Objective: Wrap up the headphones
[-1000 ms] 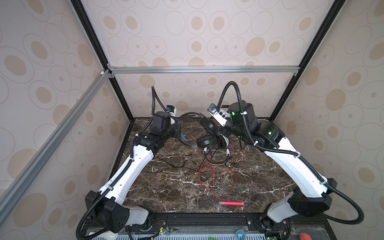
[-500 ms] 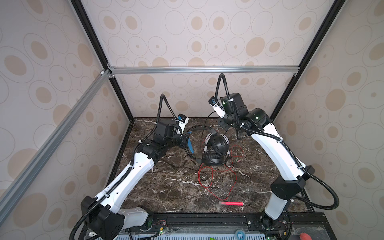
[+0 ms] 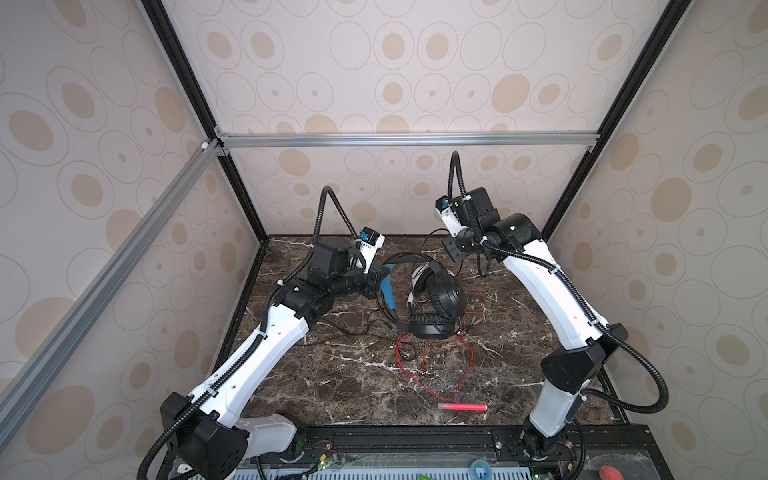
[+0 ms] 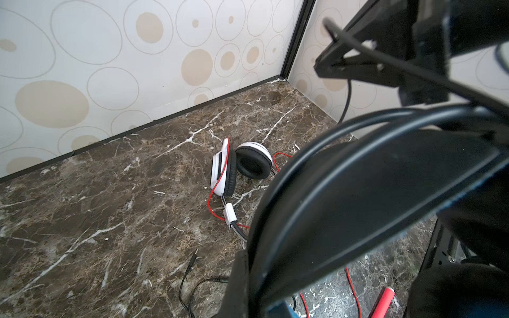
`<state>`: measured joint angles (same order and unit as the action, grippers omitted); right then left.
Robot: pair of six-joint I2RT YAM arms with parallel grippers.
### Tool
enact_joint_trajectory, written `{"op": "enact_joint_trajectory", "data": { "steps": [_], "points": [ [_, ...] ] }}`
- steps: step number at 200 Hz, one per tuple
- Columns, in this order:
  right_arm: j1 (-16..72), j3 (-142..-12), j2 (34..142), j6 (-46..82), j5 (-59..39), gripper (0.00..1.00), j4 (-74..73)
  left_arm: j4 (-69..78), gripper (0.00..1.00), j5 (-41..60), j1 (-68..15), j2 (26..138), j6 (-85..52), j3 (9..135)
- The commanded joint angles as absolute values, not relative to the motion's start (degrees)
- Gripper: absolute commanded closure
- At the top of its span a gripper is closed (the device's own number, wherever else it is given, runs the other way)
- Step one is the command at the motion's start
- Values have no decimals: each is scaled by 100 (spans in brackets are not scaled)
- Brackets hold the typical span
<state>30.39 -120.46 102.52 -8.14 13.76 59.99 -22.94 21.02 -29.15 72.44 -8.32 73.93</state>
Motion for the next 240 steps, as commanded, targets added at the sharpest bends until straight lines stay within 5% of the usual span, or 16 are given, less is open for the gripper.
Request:
{"op": "enact_joint_trajectory", "data": {
  "steps": [1, 63, 143, 240],
  "points": [
    [2917, -11828, 9900, -419, 950, 100, 5748, -1875, 100, 2359, -2958, 6996, -1054, 7876],
    [2799, -11040, 9567, -176, 450, 94, 5154, -1437, 100, 2457, -2959, 6968, -1433, 8099],
    [2626, -8986, 8482, 173, -955, 55, 2812, -813, 100, 2663, -2959, 6993, -2044, 8474],
    [2426, -6922, 8349, 1428, -2778, 46, -575, -580, 100, 2447, -2962, 7212, -2539, 9183]
  ]
}}
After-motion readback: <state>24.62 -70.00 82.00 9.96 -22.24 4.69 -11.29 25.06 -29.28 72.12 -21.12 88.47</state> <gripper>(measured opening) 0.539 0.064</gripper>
